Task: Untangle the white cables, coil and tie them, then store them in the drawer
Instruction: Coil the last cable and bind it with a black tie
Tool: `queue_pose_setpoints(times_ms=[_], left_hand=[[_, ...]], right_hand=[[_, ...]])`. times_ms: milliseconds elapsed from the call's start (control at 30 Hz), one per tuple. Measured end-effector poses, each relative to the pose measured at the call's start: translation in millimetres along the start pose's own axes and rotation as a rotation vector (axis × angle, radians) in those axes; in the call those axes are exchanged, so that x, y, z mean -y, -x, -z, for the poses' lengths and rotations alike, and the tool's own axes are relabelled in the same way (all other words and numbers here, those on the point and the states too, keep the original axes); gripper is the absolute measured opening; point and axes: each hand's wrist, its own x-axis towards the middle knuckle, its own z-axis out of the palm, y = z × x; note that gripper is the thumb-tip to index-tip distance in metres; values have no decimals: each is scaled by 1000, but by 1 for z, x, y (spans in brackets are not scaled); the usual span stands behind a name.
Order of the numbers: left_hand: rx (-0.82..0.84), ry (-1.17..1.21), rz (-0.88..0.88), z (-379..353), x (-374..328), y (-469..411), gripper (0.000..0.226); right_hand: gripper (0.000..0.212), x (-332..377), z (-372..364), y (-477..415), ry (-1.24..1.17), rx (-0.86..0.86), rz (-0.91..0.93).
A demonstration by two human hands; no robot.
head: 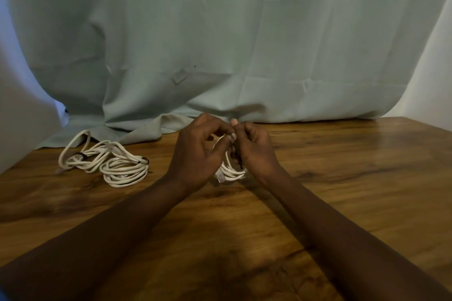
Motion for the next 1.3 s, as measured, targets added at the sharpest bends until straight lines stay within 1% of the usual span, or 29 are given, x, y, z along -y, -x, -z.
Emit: queue_pose_setpoints(times_ms=[33, 67, 133, 167, 233, 333, 467, 533, 633, 667, 767, 800, 833, 900, 933, 1000, 1100, 1200, 1233, 1300], left_hand=[[4, 113, 86, -3, 1, -1, 4], [1, 242, 189, -5, 1, -2, 7], [-27, 443, 375, -6, 3, -5, 19], [-41, 494, 450, -6, 4, -8, 23], [-63, 562, 586, -3, 3, -13, 24], [-57, 653, 779, 2, 7, -17, 11], [29, 684, 903, 7, 9, -16, 31], [62, 700, 935, 8, 6, -16, 37], [88, 718, 937, 6, 3, -17, 47], [83, 717, 936, 6, 2, -17, 48], [60, 733, 954, 7, 1, -18, 58], [76, 731, 959, 7, 2, -18, 56], [99, 713, 970, 8, 2, -18, 47], [159, 650, 997, 8, 3, -17, 19], [203, 639, 1003, 8, 2, -17, 14], [266, 651, 998, 7, 0, -17, 24], [317, 693, 999, 10, -3, -19, 39], [397, 729, 932, 14, -5, -17, 45], [423, 717, 904, 13, -4, -15, 44], [412, 648, 855, 8, -2, -13, 32]], right_hand=[[41, -2, 1, -1, 27, -15, 13], [41, -3, 2, -1, 68, -29, 35], [40, -5, 2, -2, 163, -38, 84], [39, -4, 2, -1, 193, -35, 104], [37, -1, -1, 1, 222, -24, 140], [39, 3, -4, 6, 219, 17, 187], [38, 6, -10, 10, 142, 40, 162], [37, 8, -10, 12, 70, 44, 135], [23, 12, -7, 10, 24, 30, 116], [22, 12, -5, 9, 35, 25, 131], [35, 7, -4, 7, 79, 29, 173], [36, 6, -4, 6, 92, 26, 173], [37, 6, -3, 5, 109, 19, 172], [39, 4, -3, 4, 150, 3, 179], [40, 4, -3, 4, 173, -4, 190], [39, 3, -2, 3, 216, -34, 207], [44, 1, 2, 0, 261, -107, 217], [49, -1, 7, -3, 251, -133, 211], [49, -2, 8, -3, 249, -128, 212], [48, -4, 8, -3, 265, -122, 219]])
